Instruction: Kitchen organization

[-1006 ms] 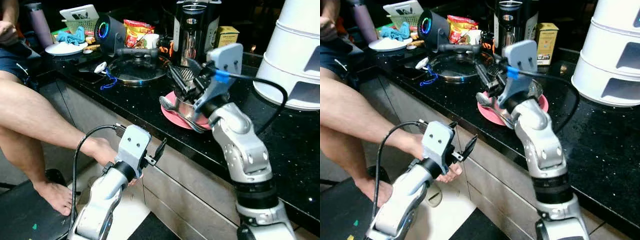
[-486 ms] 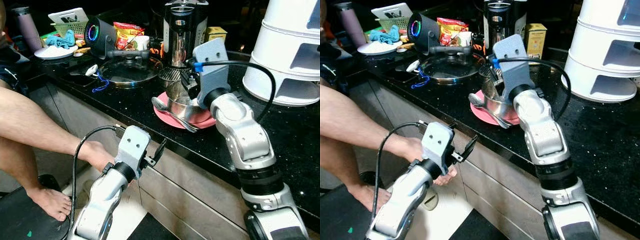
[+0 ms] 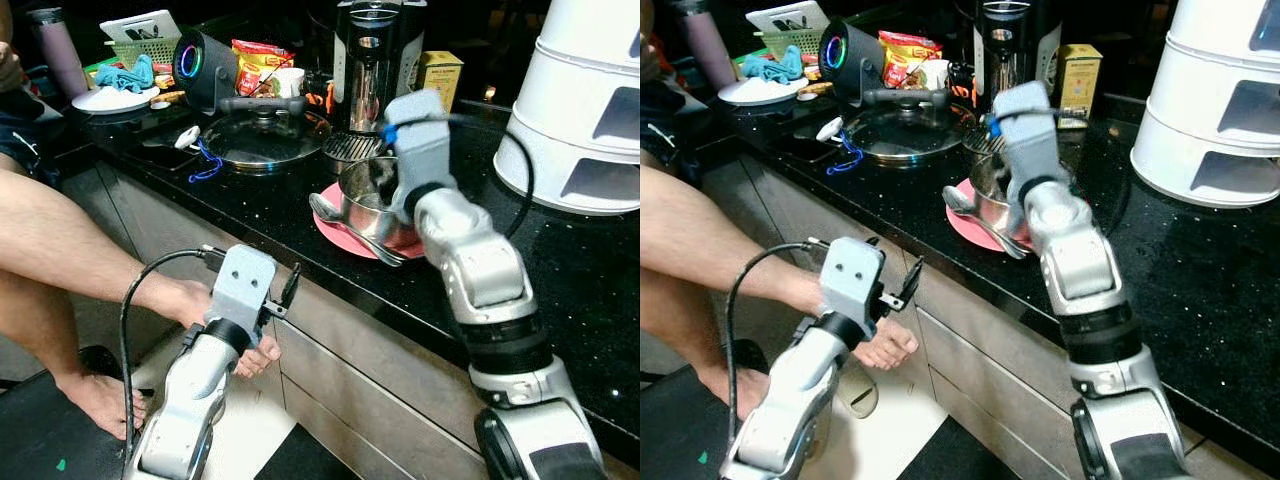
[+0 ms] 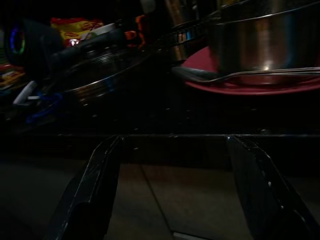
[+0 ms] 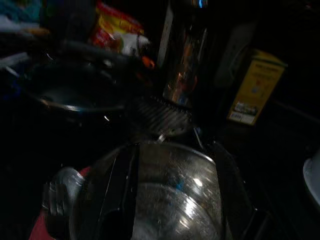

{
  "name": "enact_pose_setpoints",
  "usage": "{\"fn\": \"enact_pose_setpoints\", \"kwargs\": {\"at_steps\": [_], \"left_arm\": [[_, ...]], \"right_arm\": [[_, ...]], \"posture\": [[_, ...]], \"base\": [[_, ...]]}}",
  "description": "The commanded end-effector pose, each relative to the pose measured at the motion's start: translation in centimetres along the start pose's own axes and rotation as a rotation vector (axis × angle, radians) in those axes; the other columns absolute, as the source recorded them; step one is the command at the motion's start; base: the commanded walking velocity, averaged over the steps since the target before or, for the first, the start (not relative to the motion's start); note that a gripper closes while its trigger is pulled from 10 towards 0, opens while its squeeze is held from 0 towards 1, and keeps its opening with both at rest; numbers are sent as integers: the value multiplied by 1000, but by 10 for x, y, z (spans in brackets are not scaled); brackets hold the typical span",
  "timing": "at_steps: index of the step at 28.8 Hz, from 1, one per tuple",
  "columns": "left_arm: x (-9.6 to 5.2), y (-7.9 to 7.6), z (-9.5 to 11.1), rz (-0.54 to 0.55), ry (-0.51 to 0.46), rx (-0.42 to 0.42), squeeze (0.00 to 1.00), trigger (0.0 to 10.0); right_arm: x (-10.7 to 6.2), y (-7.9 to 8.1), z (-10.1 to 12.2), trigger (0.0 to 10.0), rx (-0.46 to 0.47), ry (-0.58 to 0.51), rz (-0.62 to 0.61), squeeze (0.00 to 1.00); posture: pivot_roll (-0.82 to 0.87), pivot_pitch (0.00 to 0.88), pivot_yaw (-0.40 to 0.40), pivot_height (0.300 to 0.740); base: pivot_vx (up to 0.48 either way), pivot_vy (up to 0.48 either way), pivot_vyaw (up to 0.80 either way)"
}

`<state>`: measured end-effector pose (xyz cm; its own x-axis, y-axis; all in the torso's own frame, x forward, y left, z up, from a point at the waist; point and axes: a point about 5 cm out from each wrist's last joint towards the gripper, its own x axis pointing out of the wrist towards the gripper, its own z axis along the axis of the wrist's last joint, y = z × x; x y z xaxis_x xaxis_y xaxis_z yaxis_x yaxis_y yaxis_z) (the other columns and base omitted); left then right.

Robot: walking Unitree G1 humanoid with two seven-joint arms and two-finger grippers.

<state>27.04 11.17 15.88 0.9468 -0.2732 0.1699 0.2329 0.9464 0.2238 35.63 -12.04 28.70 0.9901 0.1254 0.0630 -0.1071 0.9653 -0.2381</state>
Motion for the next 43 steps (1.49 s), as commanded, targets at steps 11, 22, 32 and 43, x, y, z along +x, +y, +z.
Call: {"fn": "enact_pose_setpoints", "kwargs": {"at_steps": [11,22,32,43], "left_arm": [[0,-1,2,8,1,7,0,10000],[-1,-1,2,16,1,8,0,10000],[-1,-2,1,8,2,4,0,10000],[0,-4,2,-3,-5,4,0,10000]], "right_arm": [[2,9,12,10000,-85,-56,29,0],[12,-3,2,10000,-130,35,-71,0],[8,-10,-17,10000,-210,166,-69,0],[6,-18,-23,0,-226,209,-97,0]], "posture": [[-29,0,3,740],[-24,0,-2,740],[-37,0,0,740],[-38,0,0,740]], "base": [[0,0,0],[0,0,0],[0,0,0],[0,0,0]]}}
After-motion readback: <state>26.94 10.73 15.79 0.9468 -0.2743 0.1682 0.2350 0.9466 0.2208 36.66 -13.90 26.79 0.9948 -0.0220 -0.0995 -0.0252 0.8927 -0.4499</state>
